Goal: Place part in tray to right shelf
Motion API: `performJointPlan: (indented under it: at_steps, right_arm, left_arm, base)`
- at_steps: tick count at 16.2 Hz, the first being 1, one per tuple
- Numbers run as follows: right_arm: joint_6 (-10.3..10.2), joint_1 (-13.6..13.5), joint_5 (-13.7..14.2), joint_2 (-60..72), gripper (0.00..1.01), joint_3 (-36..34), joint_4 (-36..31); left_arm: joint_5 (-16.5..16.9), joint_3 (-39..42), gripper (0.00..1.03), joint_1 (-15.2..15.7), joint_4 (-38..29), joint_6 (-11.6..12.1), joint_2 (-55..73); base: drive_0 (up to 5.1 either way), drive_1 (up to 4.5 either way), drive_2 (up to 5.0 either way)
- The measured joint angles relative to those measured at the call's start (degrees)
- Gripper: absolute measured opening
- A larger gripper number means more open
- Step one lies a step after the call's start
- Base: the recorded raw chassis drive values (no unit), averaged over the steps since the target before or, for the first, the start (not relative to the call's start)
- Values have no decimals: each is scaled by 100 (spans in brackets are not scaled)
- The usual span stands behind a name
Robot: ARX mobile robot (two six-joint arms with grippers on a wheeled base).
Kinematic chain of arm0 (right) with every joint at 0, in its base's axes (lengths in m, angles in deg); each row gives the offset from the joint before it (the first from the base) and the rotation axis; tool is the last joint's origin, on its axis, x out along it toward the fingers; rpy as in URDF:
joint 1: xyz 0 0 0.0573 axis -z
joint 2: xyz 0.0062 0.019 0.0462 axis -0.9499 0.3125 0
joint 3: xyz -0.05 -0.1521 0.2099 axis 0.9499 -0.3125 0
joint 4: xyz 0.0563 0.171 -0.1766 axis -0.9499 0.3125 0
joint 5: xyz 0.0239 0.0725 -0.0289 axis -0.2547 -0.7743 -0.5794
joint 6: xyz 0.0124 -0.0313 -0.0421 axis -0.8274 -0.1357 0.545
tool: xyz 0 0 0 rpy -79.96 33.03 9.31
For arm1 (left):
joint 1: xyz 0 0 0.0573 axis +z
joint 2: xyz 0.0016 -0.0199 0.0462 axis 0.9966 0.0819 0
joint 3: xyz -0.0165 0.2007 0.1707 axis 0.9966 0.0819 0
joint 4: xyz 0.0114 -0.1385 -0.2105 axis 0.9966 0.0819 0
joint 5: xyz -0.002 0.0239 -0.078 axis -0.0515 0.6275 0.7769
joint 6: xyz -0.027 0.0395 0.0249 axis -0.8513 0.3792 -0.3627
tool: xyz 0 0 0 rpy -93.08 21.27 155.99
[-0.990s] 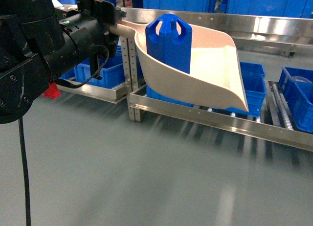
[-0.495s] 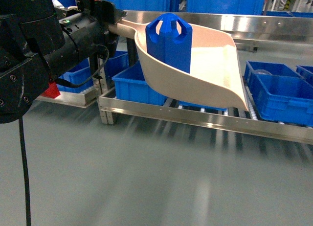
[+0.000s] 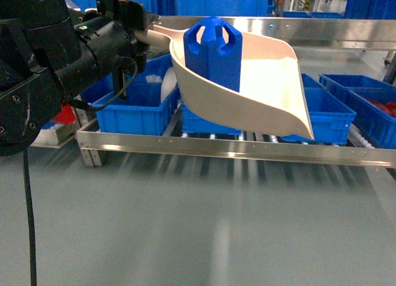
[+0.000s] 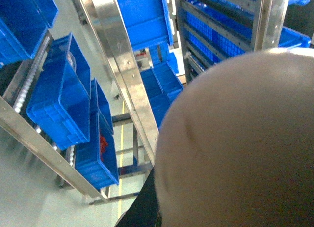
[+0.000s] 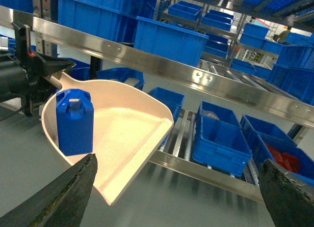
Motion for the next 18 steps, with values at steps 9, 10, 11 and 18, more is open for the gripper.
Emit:
performJointPlan:
  at_steps: [9, 10, 11, 18]
  right_arm:
    - [0, 0, 20, 0, 98, 0, 2]
    - [0, 0, 20, 0, 98, 0, 0]
    - [0, 0, 20, 0, 98, 0, 2]
    - [0, 0, 20, 2, 98, 0, 0]
  left_arm:
    - [63, 0, 13, -96, 9, -2, 0]
    - [52, 0, 13, -72, -2, -2, 0]
    - [35, 0, 13, -37, 13, 0, 0]
    - [17, 0, 13, -17, 7, -2, 0]
  base:
    - [-98, -98, -98]
    - [0, 0, 0]
    - [0, 0, 0]
    - [0, 0, 0]
